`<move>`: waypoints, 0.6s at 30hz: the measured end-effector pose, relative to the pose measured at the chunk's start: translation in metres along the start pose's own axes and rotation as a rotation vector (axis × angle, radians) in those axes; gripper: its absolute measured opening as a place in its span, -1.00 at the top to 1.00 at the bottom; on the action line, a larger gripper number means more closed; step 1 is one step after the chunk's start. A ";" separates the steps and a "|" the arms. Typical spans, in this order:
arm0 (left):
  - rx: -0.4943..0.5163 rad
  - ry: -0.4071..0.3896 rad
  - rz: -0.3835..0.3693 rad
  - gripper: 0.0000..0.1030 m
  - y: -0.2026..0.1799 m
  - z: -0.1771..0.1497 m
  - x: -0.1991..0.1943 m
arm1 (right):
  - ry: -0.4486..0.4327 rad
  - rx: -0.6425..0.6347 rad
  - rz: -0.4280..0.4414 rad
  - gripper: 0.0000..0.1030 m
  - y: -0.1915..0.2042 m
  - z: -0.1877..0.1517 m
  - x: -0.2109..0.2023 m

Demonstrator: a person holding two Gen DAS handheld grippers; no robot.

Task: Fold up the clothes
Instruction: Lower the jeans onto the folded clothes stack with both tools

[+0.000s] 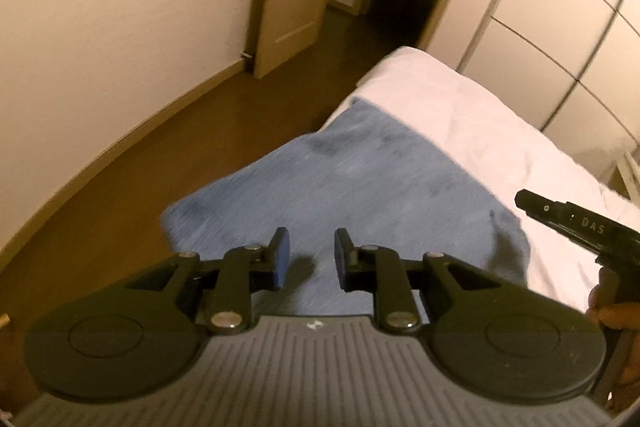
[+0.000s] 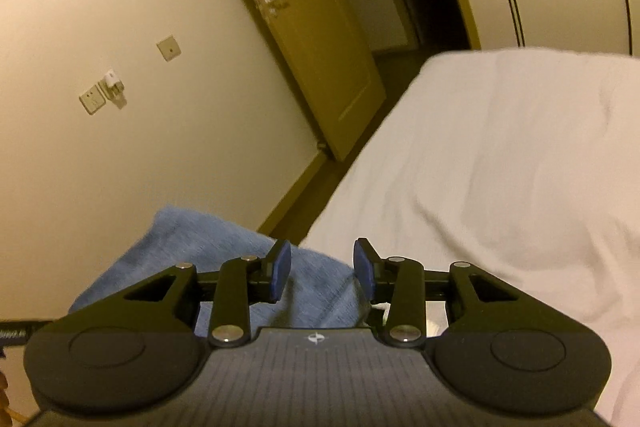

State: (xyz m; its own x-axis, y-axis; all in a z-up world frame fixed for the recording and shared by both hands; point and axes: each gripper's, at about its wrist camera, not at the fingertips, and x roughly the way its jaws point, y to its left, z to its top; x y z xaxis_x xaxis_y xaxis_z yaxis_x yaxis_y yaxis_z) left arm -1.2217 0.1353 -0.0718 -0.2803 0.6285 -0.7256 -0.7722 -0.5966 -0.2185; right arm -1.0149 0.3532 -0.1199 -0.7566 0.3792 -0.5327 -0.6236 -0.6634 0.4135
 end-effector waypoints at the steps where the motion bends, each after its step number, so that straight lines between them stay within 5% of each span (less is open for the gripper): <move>1: 0.017 0.002 -0.008 0.64 -0.007 0.007 0.002 | -0.004 -0.011 0.000 0.23 0.003 0.003 -0.002; 10: 0.155 0.055 -0.020 0.64 -0.054 0.071 0.083 | 0.170 -0.134 -0.042 0.28 0.021 0.009 0.043; 16: 0.127 0.130 -0.036 0.56 -0.031 0.074 0.127 | 0.314 -0.168 -0.050 0.26 0.026 0.012 0.081; 18: 0.096 0.132 -0.030 0.28 -0.019 0.074 0.129 | 0.307 -0.195 -0.051 0.26 0.032 0.009 0.082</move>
State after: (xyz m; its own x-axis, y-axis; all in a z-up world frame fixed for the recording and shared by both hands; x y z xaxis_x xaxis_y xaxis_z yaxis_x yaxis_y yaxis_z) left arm -1.2857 0.2645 -0.1130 -0.1836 0.5702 -0.8007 -0.8320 -0.5240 -0.1823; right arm -1.0983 0.3690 -0.1437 -0.6129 0.2235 -0.7579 -0.5874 -0.7704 0.2479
